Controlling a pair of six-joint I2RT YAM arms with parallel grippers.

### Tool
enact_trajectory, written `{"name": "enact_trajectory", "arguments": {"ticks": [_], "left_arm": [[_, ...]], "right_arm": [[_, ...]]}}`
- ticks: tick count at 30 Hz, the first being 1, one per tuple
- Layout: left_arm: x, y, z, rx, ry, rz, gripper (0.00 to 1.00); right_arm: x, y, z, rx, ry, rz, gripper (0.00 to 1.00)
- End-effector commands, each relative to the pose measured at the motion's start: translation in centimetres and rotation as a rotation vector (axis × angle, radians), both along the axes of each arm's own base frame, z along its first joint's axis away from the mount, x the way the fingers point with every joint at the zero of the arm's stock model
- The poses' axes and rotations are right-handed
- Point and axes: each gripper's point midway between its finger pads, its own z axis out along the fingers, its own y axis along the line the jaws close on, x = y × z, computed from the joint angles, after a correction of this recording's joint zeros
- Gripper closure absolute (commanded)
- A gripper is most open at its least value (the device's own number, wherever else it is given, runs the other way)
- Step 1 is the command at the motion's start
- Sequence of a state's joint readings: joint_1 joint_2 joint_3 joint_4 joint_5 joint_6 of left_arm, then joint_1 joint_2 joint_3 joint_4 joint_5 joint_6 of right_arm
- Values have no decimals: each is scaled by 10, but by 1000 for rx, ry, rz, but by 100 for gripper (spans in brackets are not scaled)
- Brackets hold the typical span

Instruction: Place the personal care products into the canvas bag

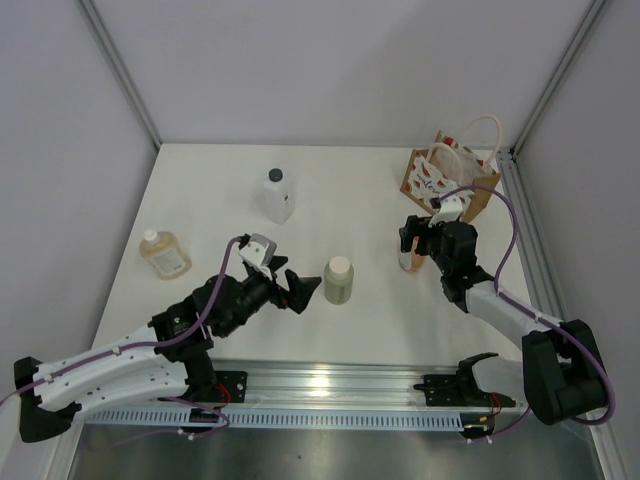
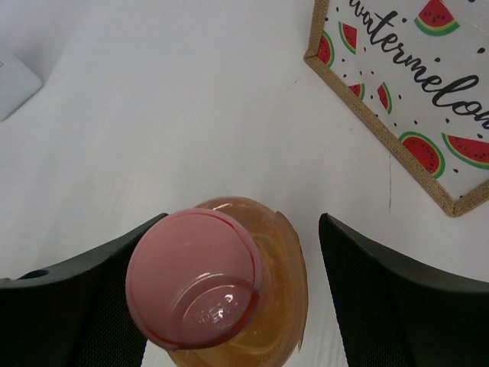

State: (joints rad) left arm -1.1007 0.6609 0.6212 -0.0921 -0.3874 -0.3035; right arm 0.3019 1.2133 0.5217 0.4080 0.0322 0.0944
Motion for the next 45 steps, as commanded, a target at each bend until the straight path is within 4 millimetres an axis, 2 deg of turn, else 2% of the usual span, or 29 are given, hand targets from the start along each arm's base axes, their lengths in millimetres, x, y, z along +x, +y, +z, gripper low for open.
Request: {"name": "enact_trajectory", "arguments": {"ticks": [1,7,11,17,19,20,21,22,23,24,25,26,28,29,30,31,32,33,35,36,38,39,41,42,44,45], "left_arm": [[2,0,22,-33,-35,1,1],[2,1,22,-34,-34,3,1],[1,0,22,-37,-34,-3,1],[1,1,23,-39,-35,-1,1],[1,2,23,-42,-35,3,1],[1,3,24,-44,-37,3,1],[1,3,23,-43,-36,3,1],[1,3,24,-46,-37,3,1],[1,3,24,-46,-37,3,1],[0,2,24,-45,-38,0,1],[1,2,21,-39,-35,0,1],[0,2,25,-46,-39,-1,1],[0,1,25,-44,-39,-3,1],[1,1,23,-38,-36,0,1],[1,1,23,-38,-36,0,1],[2,0,22,-35,-35,2,1],[2,0,22,-35,-35,3,1],[2,0,21,-32,-34,3,1],[3,-2,21,-32,-34,3,1],[4,-1,19,-28,-30,9,1],[6,-2,17,-27,-31,17,1],[7,-2,15,-23,-30,27,1],[9,-3,14,-29,-34,34,1],[10,-3,9,-20,-35,36,1],[11,-5,7,-13,-33,34,1],[12,-5,6,-9,-37,35,1]], "right_arm": [[5,4,15,51,-76,5,19],[0,10,9,83,-84,16,20],[6,2,4,91,-45,-44,21],[10,4,-20,119,41,-84,26],[12,3,-30,121,52,-98,32],[13,2,-32,120,49,-103,50],[14,2,-29,127,21,-102,56],[13,1,-32,125,12,-110,69],[12,0,-35,123,18,-110,69],[13,1,-31,122,-4,-106,78],[11,2,-28,122,-21,-99,82],[11,3,-22,124,-42,-97,85],[12,2,-10,109,-73,-96,100],[14,6,12,103,-121,-88,100],[14,-2,15,59,-118,-142,100],[14,-4,27,8,-147,-143,100],[13,-6,55,5,-194,-149,100],[12,-9,68,-8,-219,-159,100],[7,-29,103,-43,-277,-222,100],[8,-35,131,-24,-323,-248,100],[7,-49,156,-56,-363,-275,100],[7,-61,183,-47,-410,-311,100],[9,-77,201,-40,-425,-359,100],[11,-93,209,-15,-435,-412,100],[14,-109,235,26,-486,-474,100],[22,-118,234,23,-480,-511,100]]}}
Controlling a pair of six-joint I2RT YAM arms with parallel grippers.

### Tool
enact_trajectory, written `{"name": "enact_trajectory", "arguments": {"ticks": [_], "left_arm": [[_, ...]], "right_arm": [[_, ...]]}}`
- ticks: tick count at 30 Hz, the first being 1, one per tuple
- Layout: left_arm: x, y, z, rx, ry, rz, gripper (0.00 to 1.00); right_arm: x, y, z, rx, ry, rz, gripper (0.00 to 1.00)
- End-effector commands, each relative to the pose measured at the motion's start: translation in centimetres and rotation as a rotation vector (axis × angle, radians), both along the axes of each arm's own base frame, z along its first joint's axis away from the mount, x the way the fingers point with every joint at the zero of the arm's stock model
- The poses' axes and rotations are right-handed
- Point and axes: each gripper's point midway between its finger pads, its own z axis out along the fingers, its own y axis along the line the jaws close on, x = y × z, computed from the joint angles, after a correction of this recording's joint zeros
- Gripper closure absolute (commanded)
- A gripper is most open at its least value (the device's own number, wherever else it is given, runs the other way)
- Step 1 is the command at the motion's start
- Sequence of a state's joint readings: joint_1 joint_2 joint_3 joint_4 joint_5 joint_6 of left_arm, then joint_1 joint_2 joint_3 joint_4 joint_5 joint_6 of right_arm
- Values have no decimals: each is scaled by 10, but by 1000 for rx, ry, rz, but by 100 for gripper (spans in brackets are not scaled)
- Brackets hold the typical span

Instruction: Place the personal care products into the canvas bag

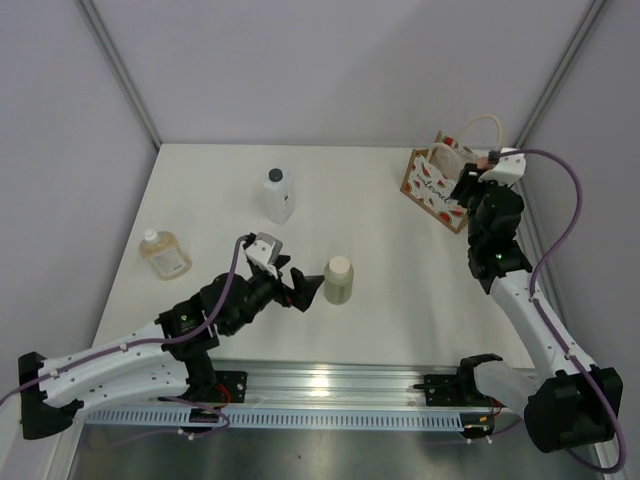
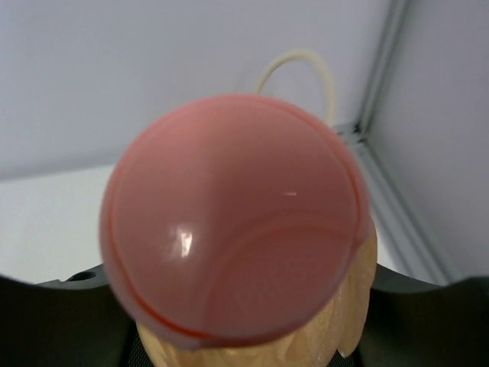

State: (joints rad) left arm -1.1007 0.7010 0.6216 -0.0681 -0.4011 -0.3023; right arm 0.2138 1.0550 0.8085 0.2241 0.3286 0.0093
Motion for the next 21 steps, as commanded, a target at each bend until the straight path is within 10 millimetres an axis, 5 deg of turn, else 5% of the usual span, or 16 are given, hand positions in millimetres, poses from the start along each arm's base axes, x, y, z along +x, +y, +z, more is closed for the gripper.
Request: {"name": "enact_trajectory", "arguments": {"ticks": [1,4,8,12,21], "left_arm": [[9,1,8,-12,-41,39,1],[12,0,7,10,-35,51,1],[6,-7,9,-3,-22,2,1],[1,-12,13,-20,-14,-36,1],[1,-16,9,3,1,-43,1]], "right_arm": [[5,-43,97,56,-257,-165,100],[27,-57,105,-9,-242,-197,100],[46,-69,139,-51,-278,-228,100],[61,-66,156,-122,-311,-203,100],[99,-73,144,-106,-334,-160,100]]}}
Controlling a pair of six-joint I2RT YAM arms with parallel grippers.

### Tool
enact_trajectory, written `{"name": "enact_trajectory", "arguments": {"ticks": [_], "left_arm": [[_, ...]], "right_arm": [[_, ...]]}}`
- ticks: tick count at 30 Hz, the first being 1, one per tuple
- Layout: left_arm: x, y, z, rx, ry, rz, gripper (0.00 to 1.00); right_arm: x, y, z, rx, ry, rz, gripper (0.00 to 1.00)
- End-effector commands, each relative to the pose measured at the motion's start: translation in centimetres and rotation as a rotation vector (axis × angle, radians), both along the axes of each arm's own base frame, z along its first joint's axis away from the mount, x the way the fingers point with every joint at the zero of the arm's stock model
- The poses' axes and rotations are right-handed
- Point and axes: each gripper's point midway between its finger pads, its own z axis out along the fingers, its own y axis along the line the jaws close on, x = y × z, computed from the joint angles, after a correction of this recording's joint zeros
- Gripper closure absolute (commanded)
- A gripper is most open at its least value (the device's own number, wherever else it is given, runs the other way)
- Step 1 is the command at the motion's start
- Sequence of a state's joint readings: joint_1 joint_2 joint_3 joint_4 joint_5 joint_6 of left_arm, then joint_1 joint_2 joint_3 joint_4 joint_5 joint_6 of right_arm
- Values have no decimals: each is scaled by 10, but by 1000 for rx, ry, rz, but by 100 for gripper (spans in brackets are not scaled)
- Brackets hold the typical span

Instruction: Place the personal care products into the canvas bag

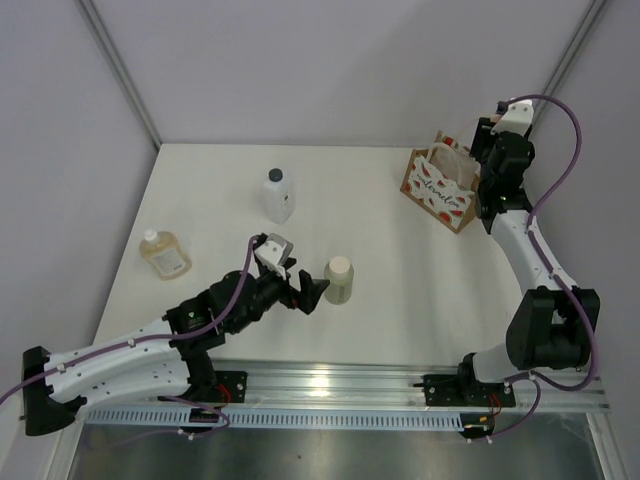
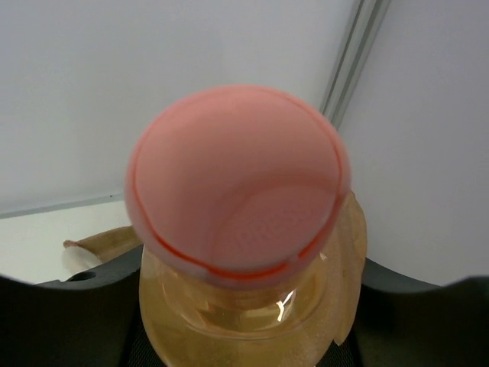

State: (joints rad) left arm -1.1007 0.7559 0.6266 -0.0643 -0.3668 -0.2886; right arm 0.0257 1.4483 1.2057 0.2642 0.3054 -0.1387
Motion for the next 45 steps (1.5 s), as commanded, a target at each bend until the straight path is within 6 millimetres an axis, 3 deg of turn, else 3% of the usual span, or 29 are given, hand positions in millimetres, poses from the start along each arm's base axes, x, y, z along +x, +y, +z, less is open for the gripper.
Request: {"name": "enact_trajectory", "arguments": {"ticks": [1,7,17,22,30,34,35,45], "left_arm": [[2,-5,22,-47,-15,-6,1],[2,-2,23,-46,-19,4,1],[1,4,29,-65,-35,13,1],[1,2,28,-60,-31,8,1],[1,3,27,-59,-33,11,1],[3,5,27,-54,-36,23,1],[4,5,27,-51,-37,27,1],[0,5,32,-76,-36,9,1]], "right_arm": [[6,1,97,7,-311,37,100],[36,10,73,14,-290,87,100],[64,17,32,63,-278,114,100],[65,19,26,63,-283,128,100],[70,30,46,44,-312,192,100],[73,24,28,49,-276,152,100],[72,21,15,49,-255,139,100],[55,-1,-37,57,-180,11,100]]}}
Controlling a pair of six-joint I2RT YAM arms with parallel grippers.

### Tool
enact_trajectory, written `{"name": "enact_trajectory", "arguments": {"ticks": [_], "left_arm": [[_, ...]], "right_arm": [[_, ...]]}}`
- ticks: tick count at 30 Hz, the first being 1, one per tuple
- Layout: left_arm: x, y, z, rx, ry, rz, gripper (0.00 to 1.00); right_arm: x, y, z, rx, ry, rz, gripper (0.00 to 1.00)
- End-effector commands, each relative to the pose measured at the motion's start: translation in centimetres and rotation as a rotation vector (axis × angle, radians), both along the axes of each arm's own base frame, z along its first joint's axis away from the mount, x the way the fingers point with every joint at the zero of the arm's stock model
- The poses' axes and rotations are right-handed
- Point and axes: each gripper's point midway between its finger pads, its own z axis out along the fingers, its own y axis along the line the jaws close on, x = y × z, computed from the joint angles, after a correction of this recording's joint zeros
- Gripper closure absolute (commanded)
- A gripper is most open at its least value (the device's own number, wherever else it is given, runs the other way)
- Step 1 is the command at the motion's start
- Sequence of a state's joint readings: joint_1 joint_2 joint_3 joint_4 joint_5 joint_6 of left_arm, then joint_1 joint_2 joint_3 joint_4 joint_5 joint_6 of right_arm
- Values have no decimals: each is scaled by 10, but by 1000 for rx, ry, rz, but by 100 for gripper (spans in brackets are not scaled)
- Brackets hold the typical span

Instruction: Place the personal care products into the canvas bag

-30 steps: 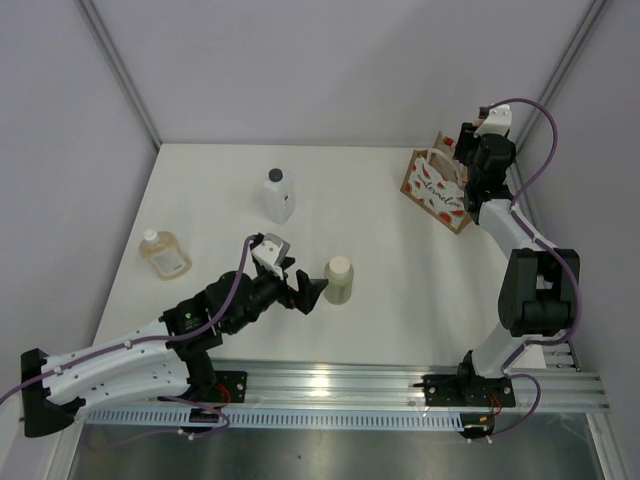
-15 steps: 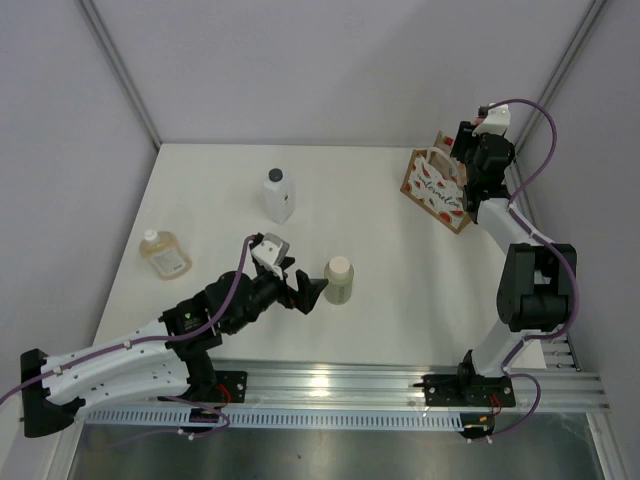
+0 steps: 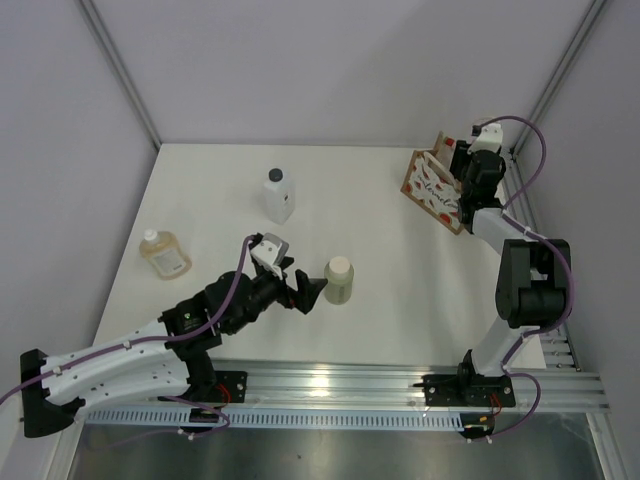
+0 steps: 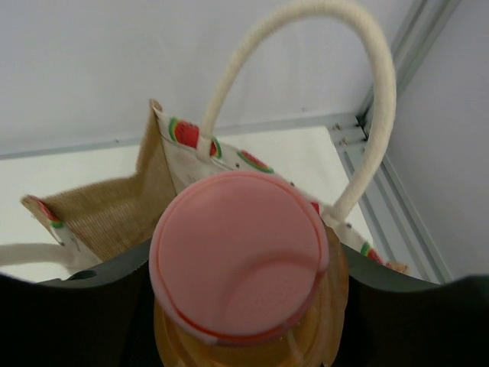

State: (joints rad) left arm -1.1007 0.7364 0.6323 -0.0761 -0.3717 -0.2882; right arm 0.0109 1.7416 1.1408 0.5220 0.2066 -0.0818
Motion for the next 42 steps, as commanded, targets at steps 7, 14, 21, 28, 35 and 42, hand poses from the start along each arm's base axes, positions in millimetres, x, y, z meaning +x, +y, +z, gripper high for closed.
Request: {"name": "enact_trajectory", "arguments": {"ticks": [7,14,21,28,35,42], "left_arm": [[0,4,27,-73,-34,8,1],[-1,4,28,-75,-33,6,1],[-1,4,29,-78,-35,3,1],[-2,4,30,-82,-34,-2,1],[-3,6,32,-90,-39,0,1],[-5,7,34,-100,-39,-9,1]], "right_arm": [[0,-19,49,60,-214,-124,97],[1,-21,38,67,-200,-137,78],[-2,-40,30,97,-185,-172,61],[-5,-39,16,123,-164,-171,51],[-4,-37,12,139,-154,-160,46],[-4,-37,9,138,-136,-164,39]]}}
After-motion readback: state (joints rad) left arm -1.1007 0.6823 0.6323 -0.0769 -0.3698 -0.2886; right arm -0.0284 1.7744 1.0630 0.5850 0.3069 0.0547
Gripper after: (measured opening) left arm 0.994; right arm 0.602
